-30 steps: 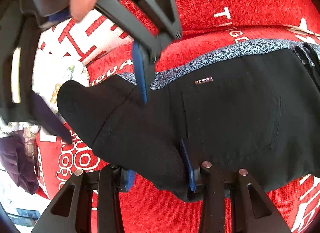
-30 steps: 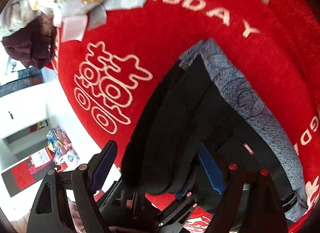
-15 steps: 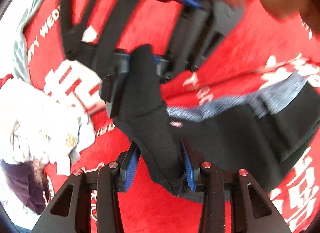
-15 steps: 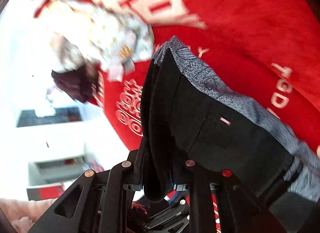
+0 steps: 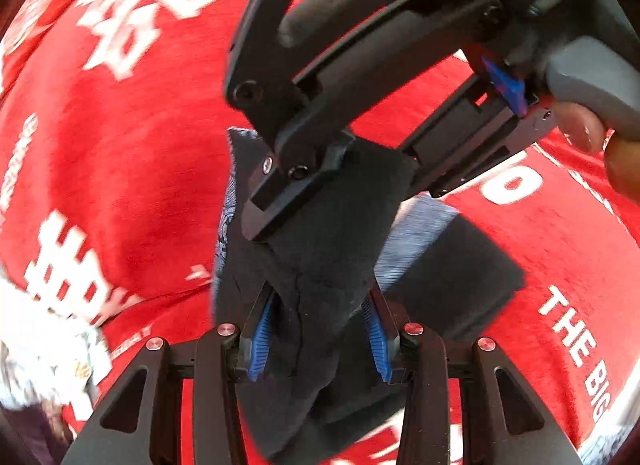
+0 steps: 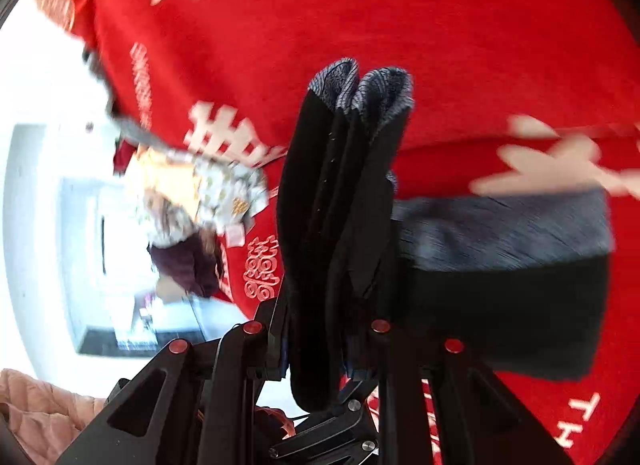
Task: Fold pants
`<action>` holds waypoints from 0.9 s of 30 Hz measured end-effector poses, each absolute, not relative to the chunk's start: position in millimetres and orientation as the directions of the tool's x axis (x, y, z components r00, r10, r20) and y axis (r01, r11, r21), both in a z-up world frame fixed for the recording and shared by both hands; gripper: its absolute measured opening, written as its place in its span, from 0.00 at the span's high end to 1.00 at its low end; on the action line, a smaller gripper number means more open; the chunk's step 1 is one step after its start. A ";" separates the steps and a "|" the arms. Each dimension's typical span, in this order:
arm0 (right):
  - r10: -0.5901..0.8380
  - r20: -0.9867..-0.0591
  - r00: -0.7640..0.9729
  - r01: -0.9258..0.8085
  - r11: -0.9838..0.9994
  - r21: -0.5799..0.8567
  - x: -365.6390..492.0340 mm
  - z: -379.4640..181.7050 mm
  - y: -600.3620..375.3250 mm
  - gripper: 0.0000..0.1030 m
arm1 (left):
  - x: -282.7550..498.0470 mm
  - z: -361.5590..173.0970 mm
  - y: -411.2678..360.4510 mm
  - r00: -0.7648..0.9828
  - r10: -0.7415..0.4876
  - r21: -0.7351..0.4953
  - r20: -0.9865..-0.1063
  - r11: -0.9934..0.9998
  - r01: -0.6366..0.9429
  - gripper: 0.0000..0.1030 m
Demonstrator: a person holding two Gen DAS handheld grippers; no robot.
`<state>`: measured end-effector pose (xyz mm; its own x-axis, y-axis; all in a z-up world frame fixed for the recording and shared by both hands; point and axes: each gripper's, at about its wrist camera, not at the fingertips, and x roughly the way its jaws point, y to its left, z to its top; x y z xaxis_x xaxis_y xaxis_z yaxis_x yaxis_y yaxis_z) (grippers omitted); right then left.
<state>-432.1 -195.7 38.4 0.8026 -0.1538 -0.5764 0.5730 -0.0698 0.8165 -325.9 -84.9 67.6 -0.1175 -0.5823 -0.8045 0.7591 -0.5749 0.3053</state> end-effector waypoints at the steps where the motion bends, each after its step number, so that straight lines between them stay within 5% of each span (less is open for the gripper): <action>1: -0.164 -0.579 0.799 0.572 -0.090 0.815 -445.5 29.6 -189.6 0.79 | -340.5 57.6 -79.2 -0.117 -0.572 0.315 -0.812 -0.597 0.738 0.60; 8: -0.195 -0.596 0.779 0.543 -0.266 0.796 -510.6 -66.9 -144.4 0.79 | -387.1 -13.6 -52.8 -0.073 -0.473 0.322 -0.878 -0.698 0.640 0.60; 13: -0.244 -0.583 0.775 0.488 -0.355 0.798 -525.3 -98.7 -128.9 0.78 | -385.4 -18.4 -47.2 -0.075 -0.457 0.327 -0.886 -0.733 0.597 0.56; 17: -0.223 -0.638 0.737 0.552 -0.346 0.759 -522.7 -84.2 -127.7 0.75 | -359.7 11.6 -51.2 -0.137 -0.385 0.225 -0.913 -0.752 0.620 0.48; 20: -0.191 -0.742 0.643 0.673 -0.320 0.666 -517.8 -61.5 -131.7 0.73 | -327.1 36.3 -63.5 -0.201 -0.327 0.106 -0.923 -0.720 0.686 0.32; 22: -0.204 -0.818 0.537 0.763 -0.296 0.575 -519.7 -40.8 -128.9 0.74 | -303.7 43.7 -78.0 -0.191 -0.322 0.072 -0.927 -0.654 0.753 0.31; 27: -0.271 -0.843 0.465 0.809 -0.256 0.529 -507.4 -5.9 -116.4 0.74 | -238.5 29.6 -126.9 -0.099 -0.272 0.025 -0.957 -0.418 0.908 0.31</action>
<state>-507.4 -116.4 -5.9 0.4654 -0.2712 -0.8425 0.8088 -0.2564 0.5293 -238.5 -126.9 29.6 -0.0986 -0.2718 -0.9573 0.9080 -0.4182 0.0252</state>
